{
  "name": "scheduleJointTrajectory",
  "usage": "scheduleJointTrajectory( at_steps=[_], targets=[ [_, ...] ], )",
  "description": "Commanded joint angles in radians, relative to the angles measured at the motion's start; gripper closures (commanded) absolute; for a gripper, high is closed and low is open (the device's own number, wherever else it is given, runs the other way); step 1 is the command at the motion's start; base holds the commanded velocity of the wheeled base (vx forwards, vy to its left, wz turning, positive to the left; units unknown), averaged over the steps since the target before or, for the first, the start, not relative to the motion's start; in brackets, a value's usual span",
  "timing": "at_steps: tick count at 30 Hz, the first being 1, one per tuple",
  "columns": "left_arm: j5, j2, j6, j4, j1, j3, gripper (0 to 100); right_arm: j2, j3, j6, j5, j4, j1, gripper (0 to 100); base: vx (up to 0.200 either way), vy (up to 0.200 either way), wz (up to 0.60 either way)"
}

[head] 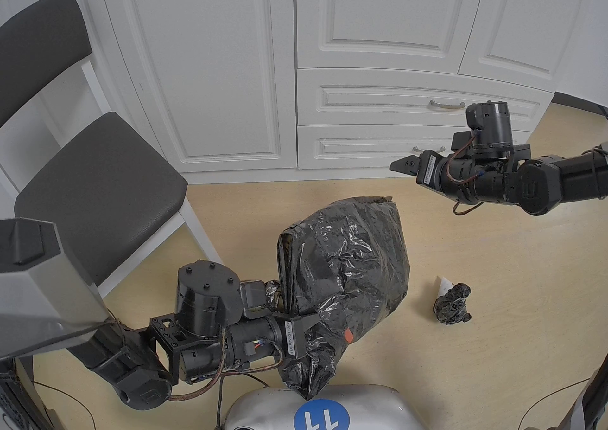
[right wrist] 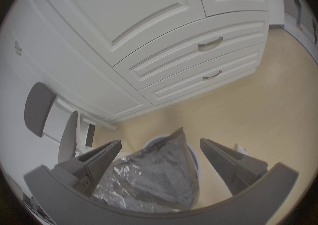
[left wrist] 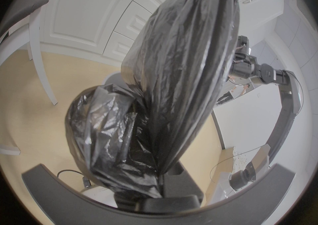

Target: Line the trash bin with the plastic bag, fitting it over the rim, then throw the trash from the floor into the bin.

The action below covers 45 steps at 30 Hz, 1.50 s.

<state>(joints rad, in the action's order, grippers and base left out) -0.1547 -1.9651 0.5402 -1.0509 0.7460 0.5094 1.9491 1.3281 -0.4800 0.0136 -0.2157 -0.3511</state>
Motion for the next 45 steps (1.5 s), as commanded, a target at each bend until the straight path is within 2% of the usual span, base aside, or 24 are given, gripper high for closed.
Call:
scheduleJointTrajectory(
  at_steps=[1,10,14,18,21,27,38,45],
  targets=[
    [-0.026,0.045,-0.005,0.037,-0.010,-0.003,100,0.111,0.076,-0.029,-0.001,0.030,0.007,100,0.000,0.000,0.00],
    [-0.029,0.037,-0.005,0.034,-0.016,-0.003,100,0.162,0.076,-0.017,0.006,0.039,0.007,100,0.000,0.000,0.00],
    [-0.029,0.032,-0.005,0.034,-0.030,-0.002,100,0.192,0.052,0.047,0.009,0.050,0.006,100,0.000,0.000,0.00],
    [-0.031,0.031,-0.006,0.034,-0.030,-0.005,100,0.261,0.071,0.040,0.003,0.039,-0.020,100,0.000,0.000,0.00],
    [-0.031,0.026,-0.008,0.034,-0.031,-0.005,100,0.363,0.086,0.029,0.000,0.039,-0.074,100,0.000,0.000,0.00],
    [-0.039,0.012,-0.009,0.034,-0.046,0.000,100,0.416,0.069,0.029,0.000,0.041,-0.118,100,0.000,0.000,0.00],
    [-0.046,-0.055,-0.009,0.026,-0.071,0.012,100,0.476,0.045,0.086,0.008,0.058,-0.123,100,0.000,0.000,0.00],
    [-0.036,-0.126,0.006,0.017,-0.076,0.075,100,0.482,0.097,0.050,-0.001,0.045,-0.097,100,0.000,0.000,0.00]
  ],
)
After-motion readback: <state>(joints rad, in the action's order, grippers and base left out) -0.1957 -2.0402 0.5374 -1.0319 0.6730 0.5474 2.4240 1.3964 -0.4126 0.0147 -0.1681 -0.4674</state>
